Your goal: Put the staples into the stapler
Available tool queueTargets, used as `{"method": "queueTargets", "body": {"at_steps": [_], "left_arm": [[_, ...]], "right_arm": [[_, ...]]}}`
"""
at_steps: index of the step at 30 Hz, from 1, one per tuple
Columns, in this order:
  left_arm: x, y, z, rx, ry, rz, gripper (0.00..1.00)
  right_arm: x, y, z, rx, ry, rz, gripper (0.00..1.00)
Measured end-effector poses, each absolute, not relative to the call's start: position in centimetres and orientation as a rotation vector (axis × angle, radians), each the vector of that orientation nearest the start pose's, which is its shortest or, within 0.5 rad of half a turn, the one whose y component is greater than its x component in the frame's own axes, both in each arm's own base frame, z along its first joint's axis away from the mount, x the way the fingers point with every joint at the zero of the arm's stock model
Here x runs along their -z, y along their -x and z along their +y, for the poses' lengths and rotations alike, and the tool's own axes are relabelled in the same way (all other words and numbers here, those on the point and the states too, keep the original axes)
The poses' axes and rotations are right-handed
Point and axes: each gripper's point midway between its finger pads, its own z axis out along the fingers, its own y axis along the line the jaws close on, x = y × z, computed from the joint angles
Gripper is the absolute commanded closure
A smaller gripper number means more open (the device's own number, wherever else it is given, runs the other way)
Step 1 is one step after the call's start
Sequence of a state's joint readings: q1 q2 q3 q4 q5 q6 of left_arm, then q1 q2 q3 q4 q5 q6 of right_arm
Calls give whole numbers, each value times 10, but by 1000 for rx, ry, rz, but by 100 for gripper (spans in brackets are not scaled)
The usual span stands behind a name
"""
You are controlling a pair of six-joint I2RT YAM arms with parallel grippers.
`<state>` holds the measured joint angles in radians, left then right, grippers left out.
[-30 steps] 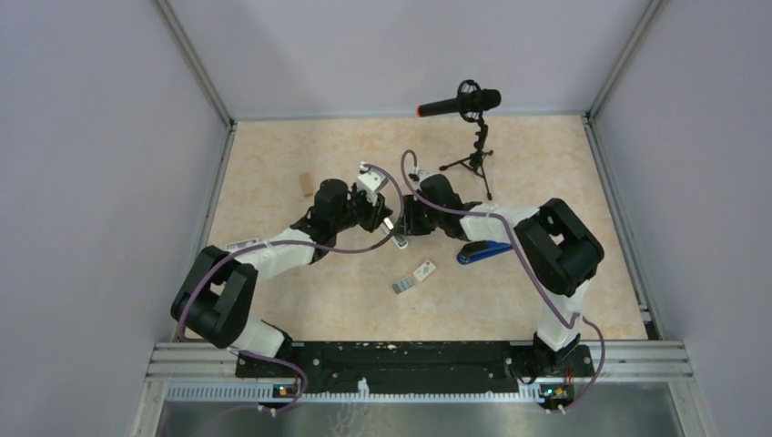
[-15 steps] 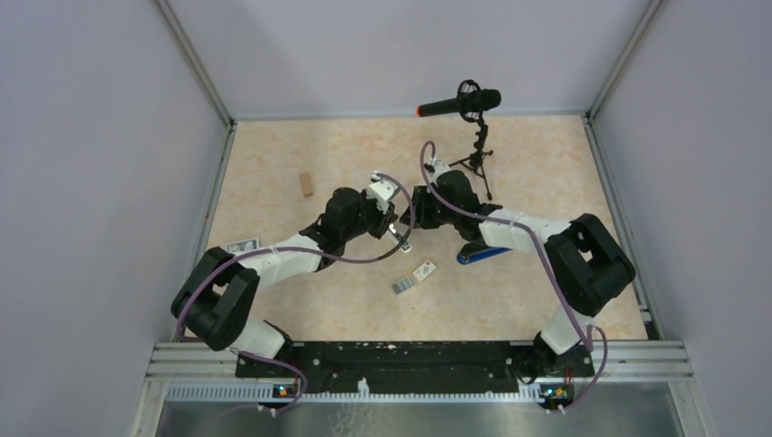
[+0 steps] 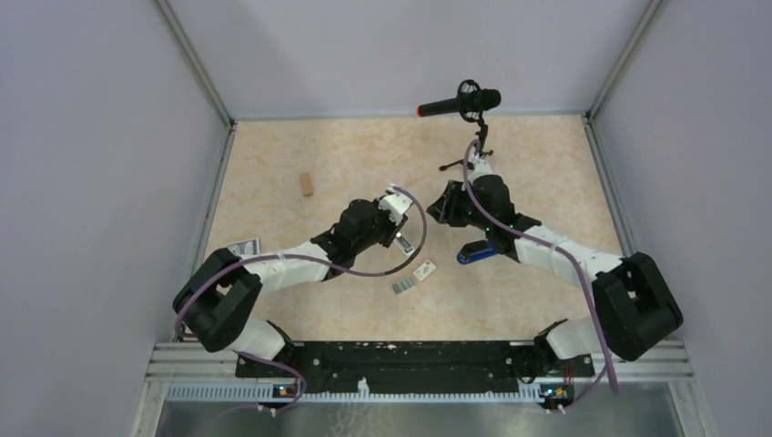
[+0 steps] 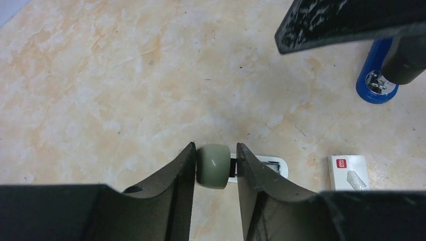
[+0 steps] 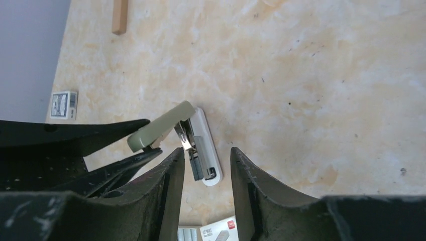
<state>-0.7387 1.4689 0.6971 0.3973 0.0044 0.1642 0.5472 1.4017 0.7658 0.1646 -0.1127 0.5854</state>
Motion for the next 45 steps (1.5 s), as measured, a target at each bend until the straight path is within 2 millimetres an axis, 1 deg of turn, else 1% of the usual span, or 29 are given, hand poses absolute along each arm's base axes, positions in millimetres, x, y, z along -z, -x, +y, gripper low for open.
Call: {"method": "queueTargets", "body": {"at_steps": [3, 6, 12, 15, 18, 20, 23, 25, 27, 28, 30, 31, 34, 36, 40, 45], "left_arm": [[-116, -317, -285, 381, -862, 1774, 43], [-112, -311, -288, 411, -876, 1790, 38], [-108, -293, -294, 517, -898, 1834, 29], [-113, -287, -296, 570, -874, 1853, 24], [-121, -284, -299, 608, -840, 1883, 22], [-128, -287, -300, 623, -802, 1902, 23], [-134, -293, -294, 663, -710, 1947, 28], [-137, -305, -281, 693, -606, 1999, 29], [-137, -316, -266, 718, -499, 2042, 29], [-137, -321, -258, 734, -438, 2067, 29], [-136, -329, -247, 751, -337, 2112, 30], [-134, -330, -246, 760, -309, 2131, 30], [-124, -327, -250, 807, -264, 2190, 30], [-115, -323, -253, 830, -245, 2230, 31], [-102, -316, -255, 867, -217, 2277, 34], [-81, -312, -260, 899, -199, 2332, 37]], "right_arm": [[-144, -330, 240, -794, 8, 2109, 61], [-146, -331, 235, -785, -5, 2104, 60], [-137, -328, 230, -766, -11, 2132, 60], [-135, -326, 229, -764, -7, 2136, 60], [-128, -321, 228, -764, -2, 2156, 59], [-124, -317, 229, -777, 9, 2172, 59], [-127, -312, 236, -832, 37, 2173, 59], [-129, -310, 241, -869, 50, 2171, 59], [-127, -305, 250, -922, 71, 2181, 55], [-123, -304, 255, -939, 83, 2191, 53], [-112, -301, 264, -953, 107, 2237, 51], [-108, -300, 270, -961, 124, 2259, 51], [-96, -296, 285, -977, 165, 2308, 51], [-90, -295, 292, -982, 181, 2333, 53], [-78, -295, 295, -974, 195, 2369, 60], [-64, -292, 297, -976, 201, 2416, 62]]}}
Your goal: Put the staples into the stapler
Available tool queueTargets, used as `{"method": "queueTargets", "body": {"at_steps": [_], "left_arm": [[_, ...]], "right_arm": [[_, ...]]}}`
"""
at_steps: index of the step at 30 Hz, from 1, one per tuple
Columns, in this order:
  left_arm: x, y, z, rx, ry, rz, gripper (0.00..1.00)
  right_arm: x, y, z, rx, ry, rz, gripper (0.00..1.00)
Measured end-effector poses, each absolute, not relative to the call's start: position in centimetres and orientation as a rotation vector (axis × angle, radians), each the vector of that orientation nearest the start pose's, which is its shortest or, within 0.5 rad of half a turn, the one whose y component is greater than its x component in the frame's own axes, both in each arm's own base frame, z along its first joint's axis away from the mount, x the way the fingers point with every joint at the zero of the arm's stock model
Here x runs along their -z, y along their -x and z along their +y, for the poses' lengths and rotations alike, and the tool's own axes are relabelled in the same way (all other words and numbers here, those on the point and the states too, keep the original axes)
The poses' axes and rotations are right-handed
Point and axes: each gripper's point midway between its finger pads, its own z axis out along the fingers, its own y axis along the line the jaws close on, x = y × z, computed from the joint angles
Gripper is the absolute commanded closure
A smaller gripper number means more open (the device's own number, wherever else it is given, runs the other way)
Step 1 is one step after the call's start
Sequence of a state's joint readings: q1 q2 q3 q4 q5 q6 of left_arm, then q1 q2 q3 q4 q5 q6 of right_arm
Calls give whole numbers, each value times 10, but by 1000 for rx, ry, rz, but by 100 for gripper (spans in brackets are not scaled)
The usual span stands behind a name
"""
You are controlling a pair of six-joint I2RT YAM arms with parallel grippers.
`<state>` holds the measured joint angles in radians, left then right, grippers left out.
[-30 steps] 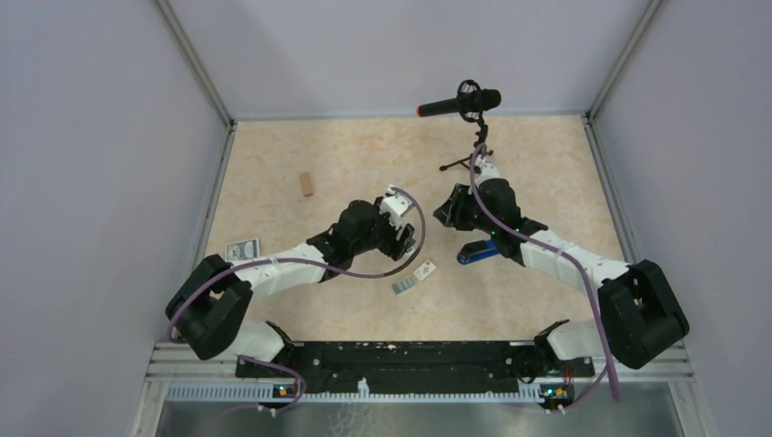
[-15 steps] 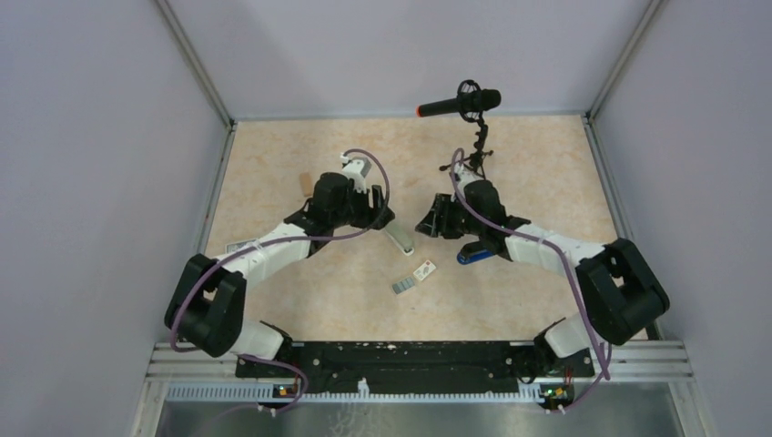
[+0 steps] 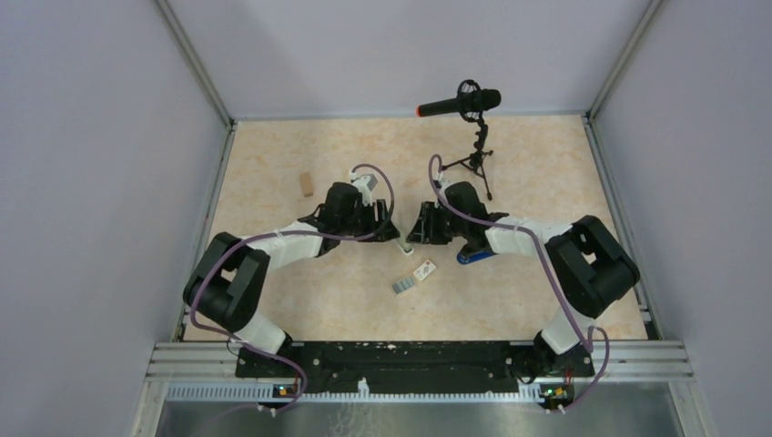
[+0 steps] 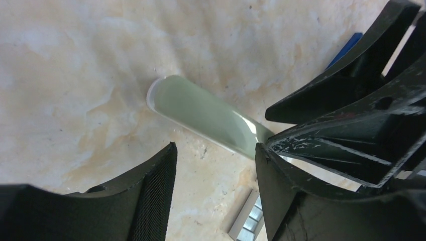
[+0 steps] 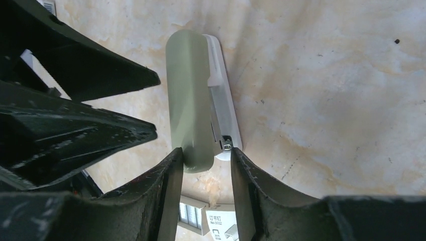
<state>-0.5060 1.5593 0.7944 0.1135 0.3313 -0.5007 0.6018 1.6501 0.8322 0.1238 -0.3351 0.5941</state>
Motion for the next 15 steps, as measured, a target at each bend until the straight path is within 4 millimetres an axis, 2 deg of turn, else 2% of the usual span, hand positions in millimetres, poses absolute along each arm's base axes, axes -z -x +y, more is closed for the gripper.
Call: {"method": "queueTargets", "body": {"at_steps": [7, 15], "left_arm": [[-55, -303, -260, 918, -167, 2401, 43], [-44, -299, -264, 972, -126, 2417, 46]], "right_arm": [[-62, -290, 305, -1002, 225, 2406, 68], [-49, -287, 304, -993, 199, 2402, 74]]}}
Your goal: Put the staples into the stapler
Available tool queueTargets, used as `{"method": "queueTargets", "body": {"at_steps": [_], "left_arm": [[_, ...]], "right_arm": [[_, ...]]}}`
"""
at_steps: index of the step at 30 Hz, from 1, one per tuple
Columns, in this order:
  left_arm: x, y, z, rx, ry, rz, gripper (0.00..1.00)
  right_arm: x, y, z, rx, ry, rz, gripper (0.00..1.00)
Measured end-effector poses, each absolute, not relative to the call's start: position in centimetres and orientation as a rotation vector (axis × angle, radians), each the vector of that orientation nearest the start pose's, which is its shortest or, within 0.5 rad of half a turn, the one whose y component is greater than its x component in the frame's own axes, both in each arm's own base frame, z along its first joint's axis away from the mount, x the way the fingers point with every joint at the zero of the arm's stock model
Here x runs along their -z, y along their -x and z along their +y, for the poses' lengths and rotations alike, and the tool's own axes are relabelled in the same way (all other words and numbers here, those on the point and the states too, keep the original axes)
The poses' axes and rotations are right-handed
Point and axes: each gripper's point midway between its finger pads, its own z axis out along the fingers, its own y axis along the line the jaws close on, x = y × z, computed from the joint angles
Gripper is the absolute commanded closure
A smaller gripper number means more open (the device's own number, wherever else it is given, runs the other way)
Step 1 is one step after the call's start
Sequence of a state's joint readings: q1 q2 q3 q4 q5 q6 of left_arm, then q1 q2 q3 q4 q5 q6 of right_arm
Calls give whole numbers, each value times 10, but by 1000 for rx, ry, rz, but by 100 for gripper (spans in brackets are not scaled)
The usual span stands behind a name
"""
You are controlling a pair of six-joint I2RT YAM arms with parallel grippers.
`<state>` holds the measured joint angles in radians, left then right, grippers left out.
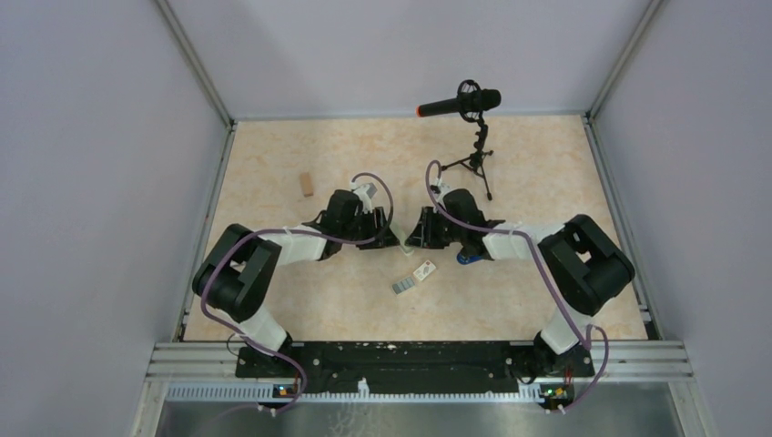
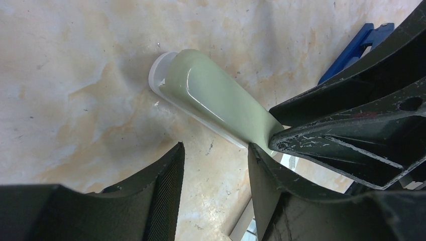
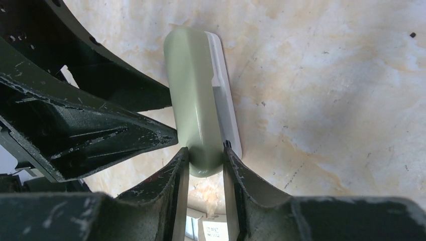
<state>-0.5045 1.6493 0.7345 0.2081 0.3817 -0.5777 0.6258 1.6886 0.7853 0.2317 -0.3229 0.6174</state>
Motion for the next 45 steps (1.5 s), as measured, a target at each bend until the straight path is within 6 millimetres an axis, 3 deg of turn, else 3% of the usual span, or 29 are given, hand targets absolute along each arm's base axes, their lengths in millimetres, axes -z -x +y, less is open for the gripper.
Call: {"method": "queueTargets", "body": {"at_steps": [22, 31, 37, 40, 42, 45], "left_arm": [[-42, -296, -266, 1026, -78, 2409, 49], [-35, -293, -266, 998, -60, 2429, 45], [-41, -298, -264, 927, -75, 2474, 36], [-57, -318, -258, 825, -62, 2480, 32], [-85, -339, -260, 795, -54, 2422, 31], [-134, -360, -257, 766, -52, 2293, 28]], "right_arm": [[-43, -300, 314, -971, 45, 2234, 77], [-43, -298, 309, -963, -13, 2210, 77], [-53, -300, 309, -943, 9, 2225, 70], [-70, -307, 306, -890, 47, 2275, 59], [-85, -315, 304, -863, 68, 2293, 52], [-125, -331, 297, -834, 91, 2263, 38]]}}
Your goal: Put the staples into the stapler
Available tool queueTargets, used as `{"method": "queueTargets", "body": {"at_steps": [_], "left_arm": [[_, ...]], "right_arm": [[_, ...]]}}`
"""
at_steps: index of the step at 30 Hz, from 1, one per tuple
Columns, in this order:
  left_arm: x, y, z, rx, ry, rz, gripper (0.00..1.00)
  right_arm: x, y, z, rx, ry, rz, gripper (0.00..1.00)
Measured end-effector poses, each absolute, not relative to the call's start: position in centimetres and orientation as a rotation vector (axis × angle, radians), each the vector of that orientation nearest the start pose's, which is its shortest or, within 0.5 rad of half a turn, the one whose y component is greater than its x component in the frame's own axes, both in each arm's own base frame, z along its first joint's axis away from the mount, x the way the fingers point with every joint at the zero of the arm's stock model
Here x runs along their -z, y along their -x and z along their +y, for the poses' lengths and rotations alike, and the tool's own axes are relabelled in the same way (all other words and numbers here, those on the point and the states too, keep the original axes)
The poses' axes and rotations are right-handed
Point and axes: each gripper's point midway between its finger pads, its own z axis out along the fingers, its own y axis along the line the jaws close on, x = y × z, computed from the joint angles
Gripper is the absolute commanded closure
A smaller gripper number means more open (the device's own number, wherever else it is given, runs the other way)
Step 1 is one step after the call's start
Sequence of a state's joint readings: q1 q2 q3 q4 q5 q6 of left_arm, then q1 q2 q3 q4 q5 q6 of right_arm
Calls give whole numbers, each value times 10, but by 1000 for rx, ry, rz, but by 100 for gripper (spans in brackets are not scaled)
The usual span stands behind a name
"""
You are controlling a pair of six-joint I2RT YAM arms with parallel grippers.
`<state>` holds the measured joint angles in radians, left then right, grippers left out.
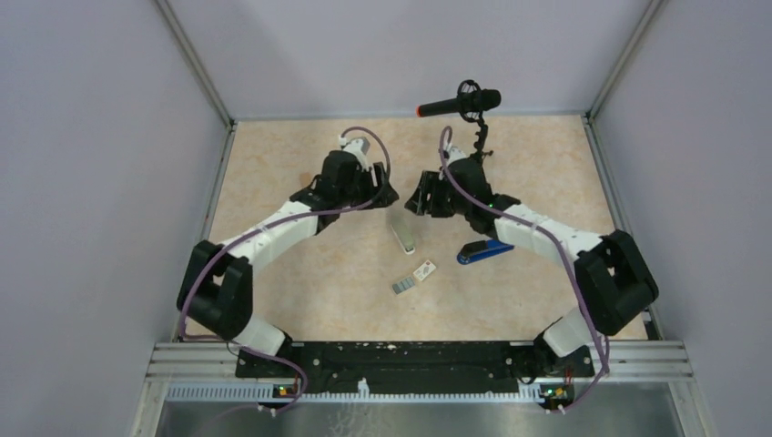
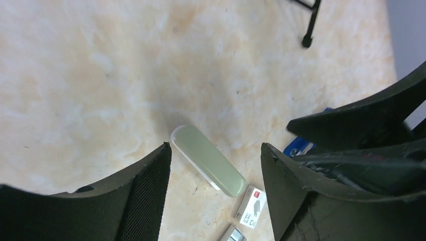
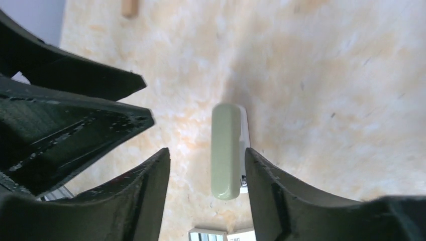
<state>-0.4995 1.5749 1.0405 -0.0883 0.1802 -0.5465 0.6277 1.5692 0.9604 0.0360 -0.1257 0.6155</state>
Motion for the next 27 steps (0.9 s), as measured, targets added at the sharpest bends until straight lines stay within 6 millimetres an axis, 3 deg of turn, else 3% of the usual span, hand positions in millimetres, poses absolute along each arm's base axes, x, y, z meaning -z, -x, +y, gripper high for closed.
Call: {"method": "queueTargets", "body": {"at_steps": [1, 2, 3, 9, 17, 21, 27], "left_arm": [[-152, -363, -253, 758, -54, 2244, 24], [-166, -364, -250, 750, -60, 2208, 8], [-181, -364, -246, 741, -65, 2170, 2], [-259, -356, -235, 714, -206, 1979, 1], [-351, -313, -213, 692, -359, 1721, 1], [-366, -282, -204, 722, -393, 1642, 1], [-337, -245, -192, 755, -426, 1650, 1]], "right_arm": [[-143, -337, 292, -822, 98, 2235, 32], [-159, -340, 289, -815, 105, 2209, 27], [-173, -342, 285, -805, 109, 2185, 22], [-242, -317, 253, -748, 179, 2065, 17], [-290, -270, 189, -609, 156, 1932, 15], [-297, -249, 160, -559, 106, 1885, 15], [-280, -224, 130, -514, 42, 1881, 15]]}}
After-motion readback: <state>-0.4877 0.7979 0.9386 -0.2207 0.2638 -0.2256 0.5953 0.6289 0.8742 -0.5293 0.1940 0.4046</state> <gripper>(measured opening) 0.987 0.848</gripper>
